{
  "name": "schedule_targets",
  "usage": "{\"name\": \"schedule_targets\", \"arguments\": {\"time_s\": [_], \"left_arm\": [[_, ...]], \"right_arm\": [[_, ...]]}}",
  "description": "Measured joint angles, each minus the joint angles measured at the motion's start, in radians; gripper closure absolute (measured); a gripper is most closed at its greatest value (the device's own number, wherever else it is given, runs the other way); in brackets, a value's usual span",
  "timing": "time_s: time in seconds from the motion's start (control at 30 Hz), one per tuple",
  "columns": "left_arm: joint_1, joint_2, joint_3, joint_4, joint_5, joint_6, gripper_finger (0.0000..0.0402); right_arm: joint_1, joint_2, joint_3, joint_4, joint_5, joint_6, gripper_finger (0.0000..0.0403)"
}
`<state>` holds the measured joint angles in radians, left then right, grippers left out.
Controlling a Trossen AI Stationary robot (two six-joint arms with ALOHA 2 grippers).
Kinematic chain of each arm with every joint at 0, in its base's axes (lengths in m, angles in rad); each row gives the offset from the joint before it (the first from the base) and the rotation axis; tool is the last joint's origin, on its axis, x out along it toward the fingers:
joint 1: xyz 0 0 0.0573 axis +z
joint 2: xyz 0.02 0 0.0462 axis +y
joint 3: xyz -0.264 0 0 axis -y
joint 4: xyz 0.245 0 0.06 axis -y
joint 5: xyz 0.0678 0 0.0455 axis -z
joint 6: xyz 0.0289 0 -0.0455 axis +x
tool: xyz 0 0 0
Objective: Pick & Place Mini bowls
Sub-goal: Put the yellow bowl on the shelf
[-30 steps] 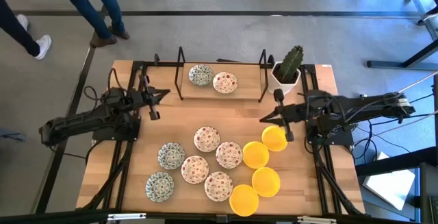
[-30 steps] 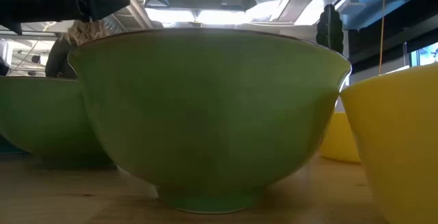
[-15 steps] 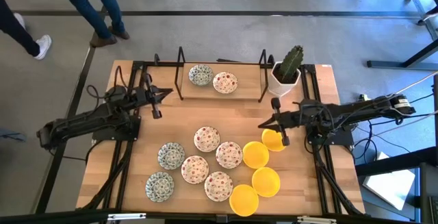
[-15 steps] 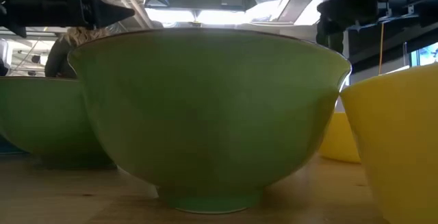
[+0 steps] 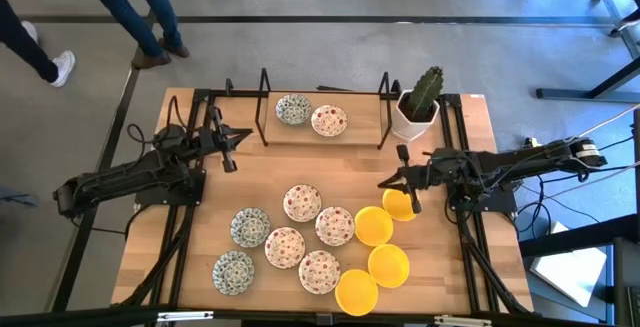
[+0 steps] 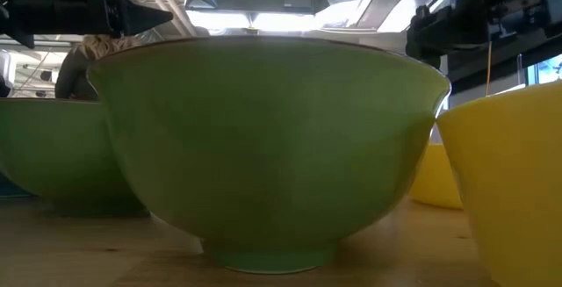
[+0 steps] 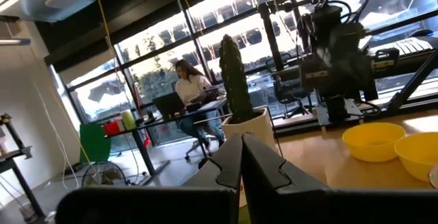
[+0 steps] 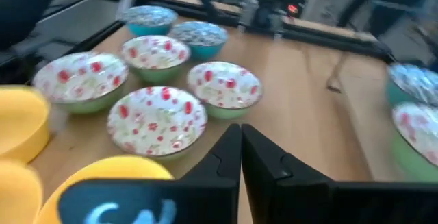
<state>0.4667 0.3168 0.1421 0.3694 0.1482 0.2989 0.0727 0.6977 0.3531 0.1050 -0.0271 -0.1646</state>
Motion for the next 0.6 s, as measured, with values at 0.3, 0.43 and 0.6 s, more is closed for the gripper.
{"name": "schedule_targets", "arguments": {"time_s": [0.3, 0.43, 0.6], "left_arm": [[0.0, 0.0, 0.0, -0.003, -0.002, 0.002, 0.0398], [0.0, 0.0, 0.0, -0.003, -0.002, 0.002, 0.0398], [0.0, 0.0, 0.0, -0.003, -0.002, 0.002, 0.0398]], "right_arm": [[0.021, 0.037, 0.246, -0.516, 0.272, 0.165, 0.0387], [0.021, 0.082, 0.337, -0.737, 0.312, 0.319, 0.0386], [0.021, 0.15, 0.389, -0.882, 0.247, 0.37, 0.0372]]}}
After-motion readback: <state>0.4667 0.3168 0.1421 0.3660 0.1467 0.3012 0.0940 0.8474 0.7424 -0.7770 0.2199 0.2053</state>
